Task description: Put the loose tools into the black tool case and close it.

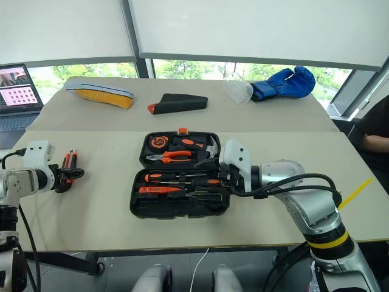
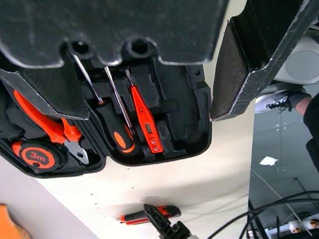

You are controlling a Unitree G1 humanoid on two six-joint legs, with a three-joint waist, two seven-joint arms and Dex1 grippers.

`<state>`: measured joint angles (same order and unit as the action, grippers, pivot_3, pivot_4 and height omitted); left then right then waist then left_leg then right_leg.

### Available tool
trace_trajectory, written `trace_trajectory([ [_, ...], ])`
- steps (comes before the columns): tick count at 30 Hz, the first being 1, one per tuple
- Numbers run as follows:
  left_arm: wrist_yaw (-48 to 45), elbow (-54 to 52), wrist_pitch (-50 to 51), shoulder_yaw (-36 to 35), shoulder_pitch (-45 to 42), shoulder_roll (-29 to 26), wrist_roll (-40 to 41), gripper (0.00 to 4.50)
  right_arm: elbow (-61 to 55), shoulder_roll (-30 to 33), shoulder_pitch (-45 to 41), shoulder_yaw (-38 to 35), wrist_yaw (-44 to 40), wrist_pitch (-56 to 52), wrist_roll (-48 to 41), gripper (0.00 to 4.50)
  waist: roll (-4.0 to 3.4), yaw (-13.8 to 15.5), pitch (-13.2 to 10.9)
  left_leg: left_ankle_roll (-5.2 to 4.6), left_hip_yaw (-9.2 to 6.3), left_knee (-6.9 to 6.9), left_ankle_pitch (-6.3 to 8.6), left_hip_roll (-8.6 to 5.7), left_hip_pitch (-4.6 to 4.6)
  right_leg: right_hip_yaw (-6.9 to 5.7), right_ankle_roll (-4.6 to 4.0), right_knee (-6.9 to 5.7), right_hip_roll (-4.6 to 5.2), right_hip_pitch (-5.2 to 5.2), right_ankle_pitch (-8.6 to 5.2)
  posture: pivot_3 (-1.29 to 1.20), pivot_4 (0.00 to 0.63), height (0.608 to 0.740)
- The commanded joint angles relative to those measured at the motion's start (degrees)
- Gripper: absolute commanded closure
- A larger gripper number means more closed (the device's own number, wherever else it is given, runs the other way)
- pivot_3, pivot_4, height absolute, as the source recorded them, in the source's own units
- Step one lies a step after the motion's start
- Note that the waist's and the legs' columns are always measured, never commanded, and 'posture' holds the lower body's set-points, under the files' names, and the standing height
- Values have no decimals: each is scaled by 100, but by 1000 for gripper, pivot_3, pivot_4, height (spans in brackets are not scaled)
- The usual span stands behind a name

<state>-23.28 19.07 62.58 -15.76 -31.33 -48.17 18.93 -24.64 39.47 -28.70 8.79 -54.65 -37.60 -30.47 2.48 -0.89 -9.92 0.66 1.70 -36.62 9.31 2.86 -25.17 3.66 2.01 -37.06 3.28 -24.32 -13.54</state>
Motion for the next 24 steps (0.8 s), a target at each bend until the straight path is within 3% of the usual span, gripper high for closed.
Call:
trace_trajectory([
  [1,-633,-370,25,244,286,-66,185,2043,-203,95,1,-228,25,133,29,0,0,-1,0,1,0,0,-1,0,0,0,-1,0,1,0,1,0,150,740],
  [3,-1238,-862,-238,377,460,-130,406,2768,-212,164,54,-238,52,169,115,0,0,13,0,2,3,0,-1,-1,0,0,-8,1,6,1,5,0,150,740],
  [6,-2088,-1446,-477,423,388,-206,820,2774,-272,270,129,-344,43,6,5,0,9,87,-5,3,8,0,-1,-3,-7,-2,-13,5,16,2,-2,0,150,740],
  [10,-3918,-2359,-484,646,-265,-488,1920,2774,-600,471,364,-651,122,-317,-282,0,32,125,-17,3,10,-5,-2,0,-37,-6,-28,16,14,-11,-11,0,150,740],
  [18,-6130,-2464,-2163,3369,-1228,-388,687,2774,-1553,676,1283,-1366,808,-727,-500,0,-12,81,2,-1,19,-12,1,-4,-37,5,11,26,11,-1,-19,0,150,740],
  [24,-6517,-1941,-2693,4397,-1553,-33,-188,2774,-2106,679,1790,-1852,1302,-1060,-780,0,-5,17,-2,-4,16,-22,-2,0,-38,6,22,14,2,-2,-20,0,150,740],
])
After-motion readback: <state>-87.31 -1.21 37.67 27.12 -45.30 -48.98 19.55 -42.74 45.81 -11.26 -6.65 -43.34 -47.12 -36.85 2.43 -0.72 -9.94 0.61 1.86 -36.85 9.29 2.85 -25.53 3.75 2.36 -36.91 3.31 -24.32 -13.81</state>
